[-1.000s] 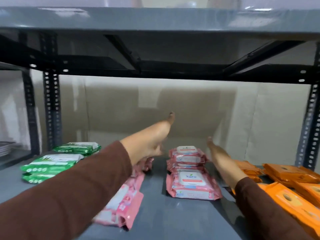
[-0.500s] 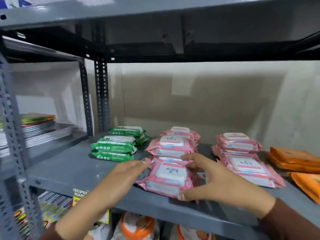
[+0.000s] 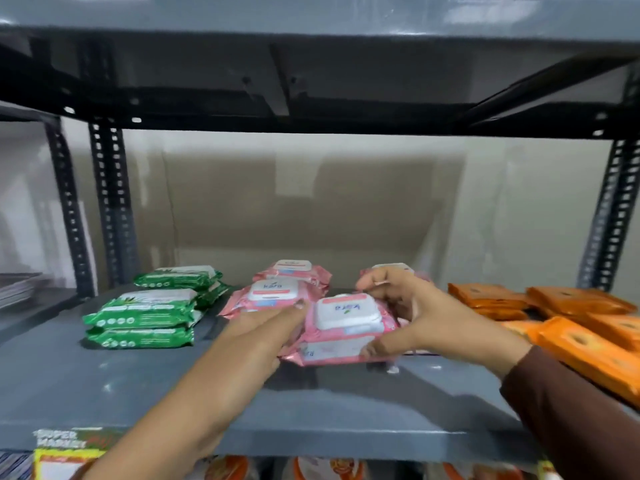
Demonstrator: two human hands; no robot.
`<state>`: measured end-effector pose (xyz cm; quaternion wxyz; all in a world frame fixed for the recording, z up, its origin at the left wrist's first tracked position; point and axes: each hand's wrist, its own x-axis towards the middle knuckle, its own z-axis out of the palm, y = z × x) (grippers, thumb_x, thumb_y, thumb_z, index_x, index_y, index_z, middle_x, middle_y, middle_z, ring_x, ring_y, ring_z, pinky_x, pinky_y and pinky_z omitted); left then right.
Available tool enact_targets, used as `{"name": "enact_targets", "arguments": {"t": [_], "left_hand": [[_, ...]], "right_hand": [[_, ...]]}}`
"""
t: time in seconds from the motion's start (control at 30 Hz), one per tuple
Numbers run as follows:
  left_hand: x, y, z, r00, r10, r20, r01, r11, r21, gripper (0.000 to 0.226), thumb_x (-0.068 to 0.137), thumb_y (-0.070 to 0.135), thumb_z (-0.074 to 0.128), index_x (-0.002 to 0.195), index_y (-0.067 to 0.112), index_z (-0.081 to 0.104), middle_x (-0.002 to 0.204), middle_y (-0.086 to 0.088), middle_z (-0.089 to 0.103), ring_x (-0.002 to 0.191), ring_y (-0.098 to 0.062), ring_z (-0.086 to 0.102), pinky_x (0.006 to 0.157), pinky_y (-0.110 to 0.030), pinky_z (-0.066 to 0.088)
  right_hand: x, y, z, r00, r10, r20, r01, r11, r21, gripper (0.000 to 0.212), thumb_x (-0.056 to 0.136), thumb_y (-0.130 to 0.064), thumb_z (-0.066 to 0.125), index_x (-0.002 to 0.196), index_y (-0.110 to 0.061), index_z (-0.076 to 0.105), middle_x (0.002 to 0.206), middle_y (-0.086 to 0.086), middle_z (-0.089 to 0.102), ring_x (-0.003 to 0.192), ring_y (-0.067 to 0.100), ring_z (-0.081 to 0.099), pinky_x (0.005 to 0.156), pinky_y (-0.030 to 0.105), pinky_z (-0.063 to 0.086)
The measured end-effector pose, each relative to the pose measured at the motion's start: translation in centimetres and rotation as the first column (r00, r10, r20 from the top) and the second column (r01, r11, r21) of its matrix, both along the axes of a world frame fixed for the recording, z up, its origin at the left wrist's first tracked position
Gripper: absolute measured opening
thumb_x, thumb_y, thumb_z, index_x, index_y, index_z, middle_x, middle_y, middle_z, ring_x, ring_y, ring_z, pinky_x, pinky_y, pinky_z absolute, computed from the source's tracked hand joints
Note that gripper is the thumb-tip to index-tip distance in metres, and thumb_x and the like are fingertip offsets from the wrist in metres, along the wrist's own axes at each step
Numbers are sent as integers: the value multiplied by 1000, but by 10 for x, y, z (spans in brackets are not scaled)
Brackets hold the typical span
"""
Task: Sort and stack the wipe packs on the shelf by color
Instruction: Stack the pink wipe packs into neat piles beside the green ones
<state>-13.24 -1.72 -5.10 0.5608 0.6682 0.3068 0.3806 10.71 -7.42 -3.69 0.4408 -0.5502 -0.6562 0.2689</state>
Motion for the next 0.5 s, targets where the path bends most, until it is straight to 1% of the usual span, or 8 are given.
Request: {"name": "enact_targets", "arguments": {"t": [0.07, 0.1, 0.17, 0.23, 0.3, 0.37, 0.43, 0.5], "left_hand": [[30, -4, 11, 998, -57, -20, 58, 997, 45, 22, 82, 53, 62, 70, 41, 75, 88, 17, 74, 100, -9, 65, 104, -36, 41], [45, -3, 14, 997, -74, -33, 76, 995, 62, 24, 80, 58, 59, 71, 43, 75, 88, 18, 73, 102, -11, 64, 106, -38, 40], [78, 0, 19, 995, -82, -50, 86, 993, 84, 33, 85, 58, 54, 65, 41, 73, 73, 21, 69, 92, -11, 63, 106, -38, 40], [107, 7, 22, 995, -63, -72, 68, 995, 76, 42, 84, 59, 53, 55, 32, 67, 59, 17, 62, 81, -18, 62, 101, -37, 43], [130, 18, 20, 996, -55, -68, 59, 997, 55, 43, 72, 63, 56, 62, 24, 71, 65, 12, 69, 82, -22, 67, 95, -36, 47], [144, 27, 14, 994, -67, -86, 70, 997, 25, 51, 66, 61, 59, 83, 17, 77, 82, 1, 77, 89, -23, 72, 98, -42, 49], [152, 33, 7, 991, -78, -106, 78, 997, -6, 51, 67, 56, 62, 90, 13, 77, 88, -7, 78, 92, -26, 73, 97, -47, 50], [157, 36, 1, 987, -100, -123, 97, 995, -31, 40, 74, 46, 63, 90, 12, 78, 89, -8, 78, 91, -27, 73, 97, -47, 51]], "right_hand": [[32, -5, 12, 1000, -8, -21, 8, 1000, -7, 72, 61, 16, 84, 121, -7, 53, 115, 10, 71, 98, 25, 64, 89, 49, 53], [47, -3, 17, 1000, -15, -23, 15, 1000, -12, 70, 61, 19, 83, 120, -4, 53, 111, 10, 73, 96, 26, 64, 88, 49, 52], [77, -2, 23, 999, -42, -1, 42, 999, -26, 66, 63, 22, 81, 118, -2, 54, 104, 6, 74, 95, 24, 66, 83, 39, 55], [100, 3, 24, 998, -63, 3, 63, 996, -66, 64, 65, 20, 81, 118, -5, 55, 110, 11, 74, 96, 22, 68, 80, 31, 57], [117, 10, 19, 997, -77, -11, 76, 991, -111, 62, 67, 18, 80, 118, -7, 55, 116, 16, 71, 98, 21, 69, 78, 28, 56], [130, 19, 11, 995, -98, -1, 97, 984, -149, 62, 68, 18, 79, 119, -6, 54, 116, 14, 70, 98, 20, 69, 80, 28, 56], [139, 28, 4, 995, -101, 4, 100, 976, -191, 68, 65, 13, 82, 124, -6, 54, 122, 15, 68, 108, 25, 68, 91, 36, 55], [144, 34, 0, 996, -82, -19, 75, 968, -238, 73, 64, 8, 84, 128, -6, 53, 127, 17, 66, 116, 32, 65, 100, 43, 52]]}}
